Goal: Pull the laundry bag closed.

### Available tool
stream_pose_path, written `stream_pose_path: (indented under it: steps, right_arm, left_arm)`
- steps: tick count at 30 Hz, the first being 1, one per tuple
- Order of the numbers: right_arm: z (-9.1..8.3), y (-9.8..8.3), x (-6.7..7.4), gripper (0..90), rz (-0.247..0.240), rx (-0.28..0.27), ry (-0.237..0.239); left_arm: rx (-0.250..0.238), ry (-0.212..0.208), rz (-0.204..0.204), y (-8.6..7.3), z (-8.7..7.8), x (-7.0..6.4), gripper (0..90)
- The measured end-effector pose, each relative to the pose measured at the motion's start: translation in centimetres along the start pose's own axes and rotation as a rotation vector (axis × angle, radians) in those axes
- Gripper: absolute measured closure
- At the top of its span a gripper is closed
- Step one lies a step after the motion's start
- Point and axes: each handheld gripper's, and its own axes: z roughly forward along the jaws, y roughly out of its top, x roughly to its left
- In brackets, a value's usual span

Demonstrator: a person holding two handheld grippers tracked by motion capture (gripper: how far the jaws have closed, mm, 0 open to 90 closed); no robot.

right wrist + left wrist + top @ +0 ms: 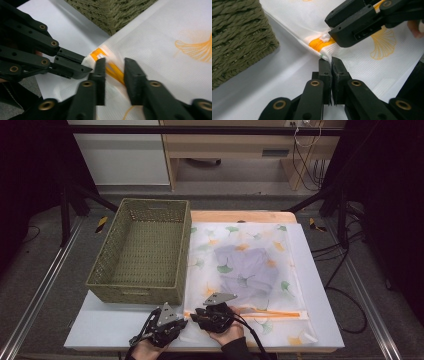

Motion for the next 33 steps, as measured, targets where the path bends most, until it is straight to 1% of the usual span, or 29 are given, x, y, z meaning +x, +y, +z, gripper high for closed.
stream_pose_path:
  steps: [3, 4, 5, 6, 8, 9, 13, 14, 16, 18, 21, 23, 25, 27, 29, 31, 33]
  right_arm:
    - [-0.1, 0.1, -0.2, 85.0, 0.005, 0.012, -0.003]
    - [-0.1, 0.1, -0.2, 90.0, 0.004, 0.01, -0.006]
    - [-0.2, 0.1, -0.3, 90.0, 0.008, 0.012, 0.013]
    - [-0.2, 0.1, -0.3, 90.0, 0.006, 0.007, 0.019]
    - [-0.2, 0.1, -0.2, 89.5, 0.004, 0.007, 0.015]
    - [-0.2, 0.1, -0.2, 87.4, 0.008, 0.009, 0.016]
    - [-0.2, 0.3, -0.2, 73.4, 0.018, -0.013, 0.019]
    - [-0.1, 0.3, -0.1, 70.4, 0.015, -0.008, 0.007]
    - [0.0, 0.5, -0.2, 67.7, 0.015, 0.001, 0.005]
    - [0.1, 0.7, -0.3, 64.9, 0.009, -0.002, -0.002]
    - [0.1, 1.0, -0.5, 64.5, 0.017, -0.003, 0.009]
    - [0.0, 1.2, -0.4, 64.6, 0.024, -0.025, 0.019]
    - [0.0, 1.3, -0.2, 63.6, 0.023, -0.033, 0.026]
    - [0.4, 1.4, 0.0, 62.8, 0.011, -0.018, 0.028]
    - [0.8, 1.3, 0.1, 63.4, 0.019, -0.002, 0.036]
    - [1.0, 1.2, 0.1, 68.1, 0.032, 0.012, 0.052]
    - [1.0, 1.2, 0.0, 74.9, 0.031, 0.016, 0.073]
  left_arm:
    - [-0.001, 0.002, 0.004, 0.0, 0.0, 0.0, 86.0]
    - [-0.001, 0.003, 0.004, 0.0, 0.0, 0.0, 86.0]
    - [-0.001, 0.002, 0.004, 0.0, 0.0, 0.0, 86.0]
    - [-0.002, 0.002, 0.004, 0.0, 0.0, 0.0, 86.0]
    - [-0.002, 0.002, 0.005, 0.0, 0.0, 0.0, 86.0]
    - [-0.002, 0.003, 0.005, 0.0, 0.0, 0.0, 86.0]
    - [0.0, 0.0, 0.005, 0.0, 0.0, 0.0, 86.0]
    - [0.002, -0.001, 0.005, 0.0, 0.0, 0.0, 86.0]
    - [0.005, -0.005, 0.003, 0.0, 0.0, 0.0, 85.9]
    - [0.007, -0.006, 0.004, 0.0, 0.0, 0.1, 85.9]
    - [0.012, -0.003, 0.005, 0.1, -0.1, 0.1, 86.0]
    - [0.013, 0.01, 0.01, 0.1, -0.1, -0.1, 86.1]
    - [0.016, 0.022, 0.014, 0.1, -0.2, -0.2, 86.3]
    - [0.016, 0.024, 0.016, 0.1, -0.2, -0.3, 86.4]
    - [0.017, 0.022, 0.016, 0.1, -0.2, -0.3, 86.4]
    - [0.02, 0.021, 0.019, 0.1, -0.1, -0.2, 86.4]
    - [0.018, 0.021, 0.02, 0.1, -0.1, -0.2, 86.4]
